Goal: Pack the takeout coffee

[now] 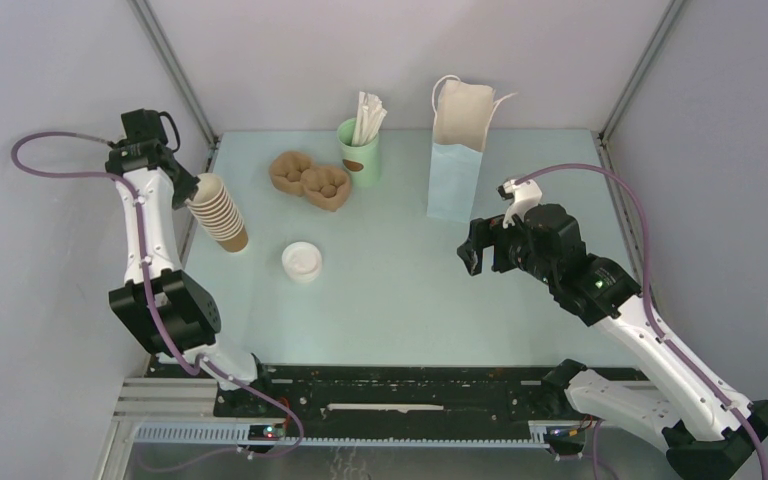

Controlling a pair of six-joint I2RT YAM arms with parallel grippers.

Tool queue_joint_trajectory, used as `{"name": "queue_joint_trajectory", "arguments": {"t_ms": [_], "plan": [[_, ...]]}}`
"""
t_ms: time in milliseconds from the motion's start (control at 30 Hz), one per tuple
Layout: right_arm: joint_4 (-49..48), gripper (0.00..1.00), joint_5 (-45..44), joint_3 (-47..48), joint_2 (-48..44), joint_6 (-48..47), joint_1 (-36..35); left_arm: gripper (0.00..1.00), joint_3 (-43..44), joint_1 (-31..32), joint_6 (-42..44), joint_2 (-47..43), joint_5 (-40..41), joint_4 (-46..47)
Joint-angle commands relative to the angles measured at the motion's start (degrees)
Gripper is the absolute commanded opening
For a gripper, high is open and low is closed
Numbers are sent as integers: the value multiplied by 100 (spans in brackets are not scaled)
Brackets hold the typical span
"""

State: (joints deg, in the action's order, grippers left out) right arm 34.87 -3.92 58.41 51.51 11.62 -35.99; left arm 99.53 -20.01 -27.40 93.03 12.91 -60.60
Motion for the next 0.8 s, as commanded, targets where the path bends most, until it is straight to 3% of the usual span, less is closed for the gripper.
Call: {"name": "queue_joint_trajectory", "arguments": {"t_ms": [0, 400, 667, 767], "plan": [[-181, 100, 42, -32, -122, -82, 39, 23, 102, 15, 53, 21, 86, 70], [-181, 100, 66, -32, -109, -77, 39, 19, 41, 18, 54, 27, 95, 127], [-183, 100, 79, -32, -99, -74, 39, 1, 210, 16, 14, 7, -24, 99], [-183, 100, 62, -32, -98, -72, 39, 0, 254, 17, -47, -65, -34, 111]]}}
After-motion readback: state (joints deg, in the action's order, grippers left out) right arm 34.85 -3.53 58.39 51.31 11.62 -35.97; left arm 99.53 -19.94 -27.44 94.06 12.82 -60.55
